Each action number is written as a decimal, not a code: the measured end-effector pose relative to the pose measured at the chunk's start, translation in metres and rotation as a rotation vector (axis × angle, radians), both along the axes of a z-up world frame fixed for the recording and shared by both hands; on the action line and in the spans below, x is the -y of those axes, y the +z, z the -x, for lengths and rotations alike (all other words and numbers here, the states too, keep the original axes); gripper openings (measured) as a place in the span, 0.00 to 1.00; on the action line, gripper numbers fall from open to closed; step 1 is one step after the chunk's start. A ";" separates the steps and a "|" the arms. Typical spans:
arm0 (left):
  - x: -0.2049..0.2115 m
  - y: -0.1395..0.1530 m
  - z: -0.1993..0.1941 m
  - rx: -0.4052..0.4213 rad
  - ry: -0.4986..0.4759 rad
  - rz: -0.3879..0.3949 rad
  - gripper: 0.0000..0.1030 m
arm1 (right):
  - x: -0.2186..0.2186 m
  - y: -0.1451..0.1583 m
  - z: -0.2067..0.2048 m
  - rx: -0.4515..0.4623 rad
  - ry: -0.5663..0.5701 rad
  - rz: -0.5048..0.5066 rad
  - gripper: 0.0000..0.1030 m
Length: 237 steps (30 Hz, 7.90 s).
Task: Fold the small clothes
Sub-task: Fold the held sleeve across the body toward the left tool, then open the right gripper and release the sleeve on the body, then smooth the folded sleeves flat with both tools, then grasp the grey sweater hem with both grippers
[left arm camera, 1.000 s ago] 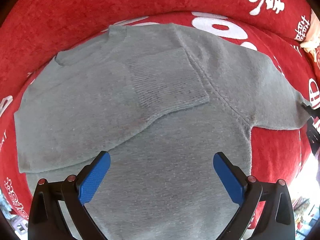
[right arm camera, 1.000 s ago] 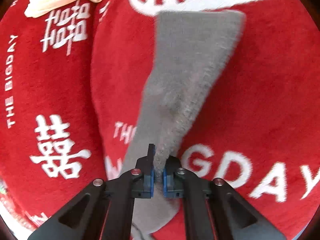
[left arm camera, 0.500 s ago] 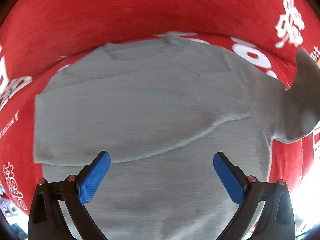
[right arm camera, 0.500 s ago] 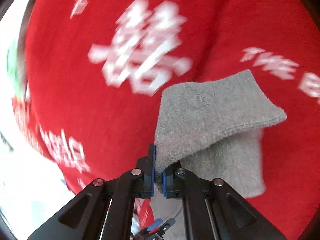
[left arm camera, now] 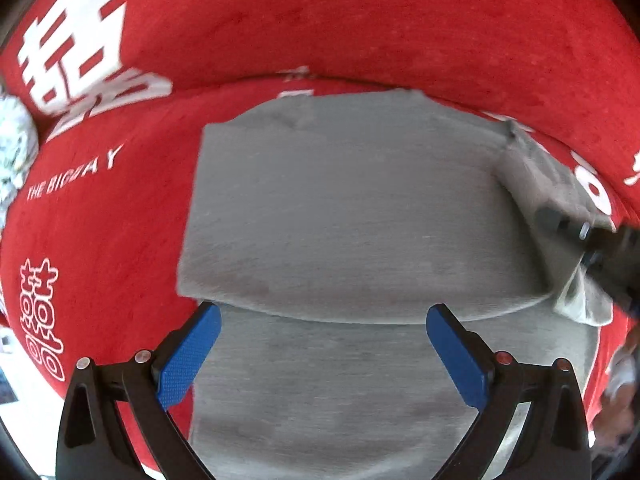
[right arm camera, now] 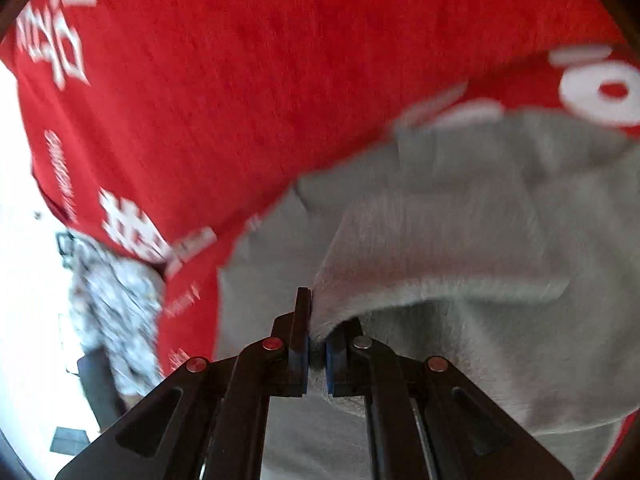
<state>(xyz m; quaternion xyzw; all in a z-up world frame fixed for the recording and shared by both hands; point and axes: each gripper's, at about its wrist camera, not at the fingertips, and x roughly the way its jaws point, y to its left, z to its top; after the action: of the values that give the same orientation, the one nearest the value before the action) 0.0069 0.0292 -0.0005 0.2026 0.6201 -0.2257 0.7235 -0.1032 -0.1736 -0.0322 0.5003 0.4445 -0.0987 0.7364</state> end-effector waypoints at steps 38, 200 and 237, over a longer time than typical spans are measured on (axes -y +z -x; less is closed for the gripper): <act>0.019 -0.043 -0.054 -0.420 0.115 0.411 0.98 | 0.011 -0.005 0.133 -0.147 -0.250 -0.145 0.46; -0.133 -0.003 0.102 -0.165 -0.006 -0.191 1.00 | -0.070 0.024 0.184 -0.209 0.119 -0.211 1.00; -0.263 0.010 0.121 -0.497 -0.003 0.284 0.13 | -0.170 -0.007 0.286 -0.050 -0.090 -0.383 0.05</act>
<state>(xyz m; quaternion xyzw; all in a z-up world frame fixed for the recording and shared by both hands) -0.1140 0.2919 0.0092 0.0386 0.7404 -0.3540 0.5700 -0.3890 -0.0031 -0.0387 0.6481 0.4506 -0.0576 0.6112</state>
